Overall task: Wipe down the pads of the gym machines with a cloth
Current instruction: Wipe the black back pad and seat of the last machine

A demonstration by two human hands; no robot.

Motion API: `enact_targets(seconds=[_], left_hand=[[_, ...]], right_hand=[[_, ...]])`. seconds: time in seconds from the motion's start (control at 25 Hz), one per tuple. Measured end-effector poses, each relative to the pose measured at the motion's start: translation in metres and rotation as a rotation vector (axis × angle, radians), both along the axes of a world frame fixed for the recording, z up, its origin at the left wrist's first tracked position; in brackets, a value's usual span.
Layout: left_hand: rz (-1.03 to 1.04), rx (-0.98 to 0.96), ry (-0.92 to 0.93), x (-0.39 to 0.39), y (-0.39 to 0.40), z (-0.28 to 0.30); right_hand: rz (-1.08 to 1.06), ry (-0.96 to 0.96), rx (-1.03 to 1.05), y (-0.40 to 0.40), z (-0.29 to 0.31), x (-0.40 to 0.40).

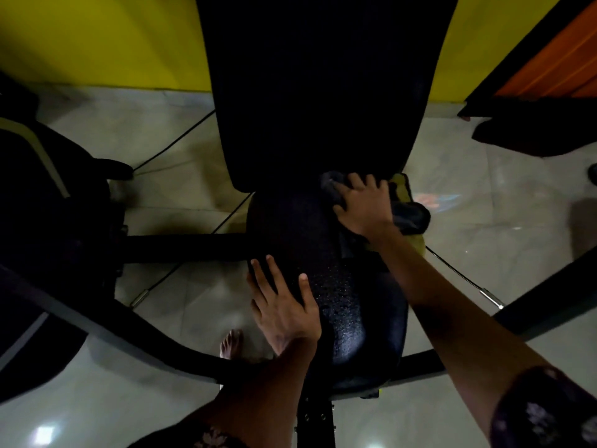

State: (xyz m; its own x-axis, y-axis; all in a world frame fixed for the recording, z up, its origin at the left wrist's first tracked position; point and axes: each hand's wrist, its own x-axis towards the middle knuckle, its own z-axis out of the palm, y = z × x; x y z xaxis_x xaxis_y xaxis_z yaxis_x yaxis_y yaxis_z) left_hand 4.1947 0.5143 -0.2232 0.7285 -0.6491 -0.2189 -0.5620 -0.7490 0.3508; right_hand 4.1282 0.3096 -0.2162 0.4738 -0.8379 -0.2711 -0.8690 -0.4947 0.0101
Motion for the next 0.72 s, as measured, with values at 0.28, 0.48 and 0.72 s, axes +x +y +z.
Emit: enact_targets(seconds=[0.28,0.48,0.72], left_hand=[[0.002,-0.006,-0.005,0.000,0.002,-0.003],[0.008,0.002,0.005,0.001,0.002,-0.004],[-0.002,-0.014,-0.003,0.001,0.002,-0.006]], right_hand=[[0.059,0.073,0.114,-0.031,-0.006,-0.033],[0.243,0.041,0.011,-0.006,0.002,0.043],[0.614,0.010,-0.003,0.005,0.007,0.099]])
